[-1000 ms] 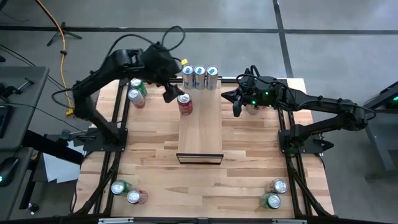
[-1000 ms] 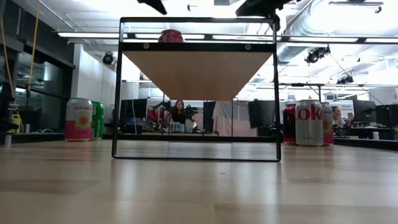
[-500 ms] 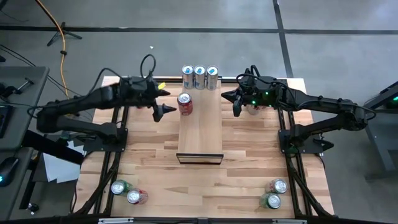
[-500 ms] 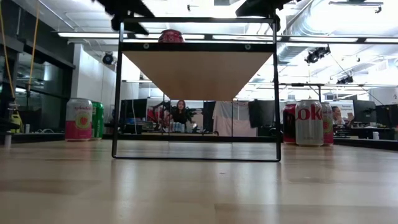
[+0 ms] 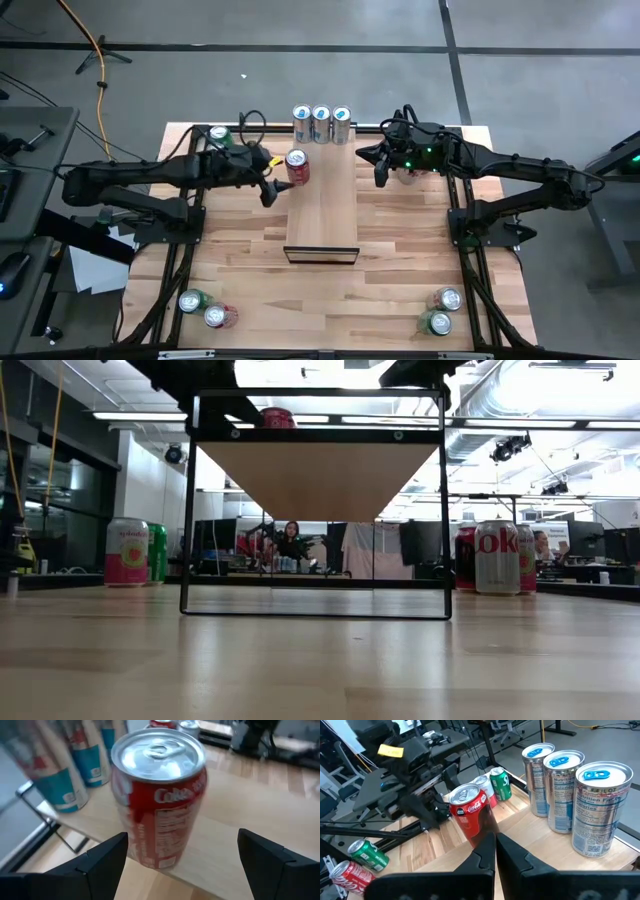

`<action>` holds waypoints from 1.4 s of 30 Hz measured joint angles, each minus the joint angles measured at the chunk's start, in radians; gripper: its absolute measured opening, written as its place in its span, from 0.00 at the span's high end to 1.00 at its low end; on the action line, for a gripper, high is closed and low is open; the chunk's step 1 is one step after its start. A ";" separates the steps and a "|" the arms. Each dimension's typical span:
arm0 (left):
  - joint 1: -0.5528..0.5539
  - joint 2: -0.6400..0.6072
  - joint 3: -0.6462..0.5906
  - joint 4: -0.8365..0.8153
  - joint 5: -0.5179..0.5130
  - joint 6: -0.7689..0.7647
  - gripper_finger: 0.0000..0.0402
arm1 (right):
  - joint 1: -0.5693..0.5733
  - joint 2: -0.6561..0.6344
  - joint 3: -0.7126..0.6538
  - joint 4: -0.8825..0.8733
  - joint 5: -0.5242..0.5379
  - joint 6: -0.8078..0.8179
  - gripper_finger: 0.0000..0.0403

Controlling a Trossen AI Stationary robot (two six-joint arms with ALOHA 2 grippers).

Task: Place canned beverage on shelf
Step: Put the middle red white soda can on the shelf

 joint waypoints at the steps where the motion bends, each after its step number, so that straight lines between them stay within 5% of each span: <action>1: 0.002 0.002 0.000 0.006 0.000 0.023 0.23 | 0.000 0.000 0.000 0.000 0.002 0.000 1.00; 6: 0.049 0.004 0.000 0.043 0.013 0.129 0.23 | 0.000 0.000 0.000 -0.001 0.003 0.000 1.00; 17: 0.150 0.067 0.000 0.133 0.312 0.339 0.23 | 0.000 0.002 0.000 -0.021 0.004 0.000 1.00; 35: 0.167 0.186 -0.001 0.304 0.370 0.428 0.23 | 0.000 0.028 0.000 -0.031 0.003 0.007 1.00; 42: 0.167 0.186 -0.001 0.325 0.355 0.317 0.39 | 0.000 0.062 0.000 -0.027 0.001 0.007 1.00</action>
